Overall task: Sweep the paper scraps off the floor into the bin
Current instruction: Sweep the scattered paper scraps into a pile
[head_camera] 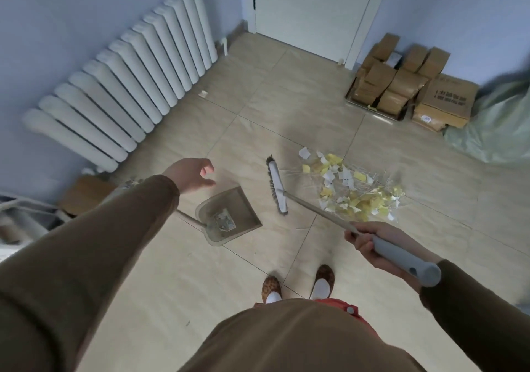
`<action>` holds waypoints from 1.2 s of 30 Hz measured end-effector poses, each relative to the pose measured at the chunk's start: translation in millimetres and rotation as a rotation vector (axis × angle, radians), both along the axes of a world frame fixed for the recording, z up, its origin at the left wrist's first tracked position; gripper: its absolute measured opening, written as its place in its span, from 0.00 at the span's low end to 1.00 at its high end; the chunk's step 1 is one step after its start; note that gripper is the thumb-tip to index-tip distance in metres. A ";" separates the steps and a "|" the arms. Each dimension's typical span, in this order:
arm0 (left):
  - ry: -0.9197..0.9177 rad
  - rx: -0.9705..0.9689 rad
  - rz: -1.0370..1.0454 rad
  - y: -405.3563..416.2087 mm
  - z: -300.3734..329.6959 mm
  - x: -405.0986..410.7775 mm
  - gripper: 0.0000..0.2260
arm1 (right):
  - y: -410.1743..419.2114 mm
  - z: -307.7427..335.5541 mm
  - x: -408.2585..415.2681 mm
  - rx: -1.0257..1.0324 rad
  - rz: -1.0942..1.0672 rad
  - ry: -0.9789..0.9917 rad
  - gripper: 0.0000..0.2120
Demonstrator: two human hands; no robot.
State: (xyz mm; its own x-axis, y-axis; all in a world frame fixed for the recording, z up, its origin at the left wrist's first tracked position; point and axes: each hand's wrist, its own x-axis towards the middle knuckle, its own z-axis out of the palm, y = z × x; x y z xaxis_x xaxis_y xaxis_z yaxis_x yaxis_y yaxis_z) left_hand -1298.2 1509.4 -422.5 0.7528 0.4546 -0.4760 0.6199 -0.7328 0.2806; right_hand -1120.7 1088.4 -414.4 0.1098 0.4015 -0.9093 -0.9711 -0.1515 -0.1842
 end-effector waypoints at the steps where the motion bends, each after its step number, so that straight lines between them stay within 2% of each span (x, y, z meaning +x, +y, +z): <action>1: 0.006 0.029 0.004 9.6 5.2 -9.8 0.18 | 6.5 2.0 0.1 0.011 0.011 -0.009 0.09; 5: 0.032 0.142 0.027 42.7 25.5 -53.0 0.23 | 27.9 6.3 0.9 0.036 0.050 -0.034 0.13; 8: 0.044 0.196 0.136 62.7 36.5 -84.3 0.30 | 38.5 10.5 -0.6 0.038 0.096 -0.050 0.10; 11: 0.049 0.151 0.276 69.1 40.7 -107.0 0.39 | 44.8 13.8 -2.9 0.037 0.125 -0.052 0.09; 13: 0.123 0.085 0.363 69.1 36.9 -117.6 0.42 | 45.8 14.2 -4.0 0.034 0.131 -0.050 0.09; 15: 0.195 0.016 0.439 68.3 27.0 -123.2 0.37 | 44.3 13.6 -4.7 0.028 0.135 -0.041 0.08; 18: 0.139 -0.156 0.554 62.5 13.2 -117.2 0.20 | 38.4 12.4 -7.1 0.018 0.127 -0.023 0.09; 20: 0.091 -0.261 0.611 52.4 12.9 -100.6 0.16 | 31.1 11.2 -5.8 0.014 0.101 -0.031 0.10; 22: 0.098 -0.319 0.580 40.7 17.0 -73.4 0.15 | 23.9 11.7 -3.4 0.001 0.075 -0.042 0.10; 30: 0.114 -0.167 0.303 -1.7 39.5 46.0 0.11 | -18.1 28.6 22.3 0.003 -0.068 -0.075 0.08; 36: 0.089 -0.150 0.183 -32.3 35.7 95.8 0.09 | -54.3 41.1 48.0 -0.038 -0.129 -0.230 0.09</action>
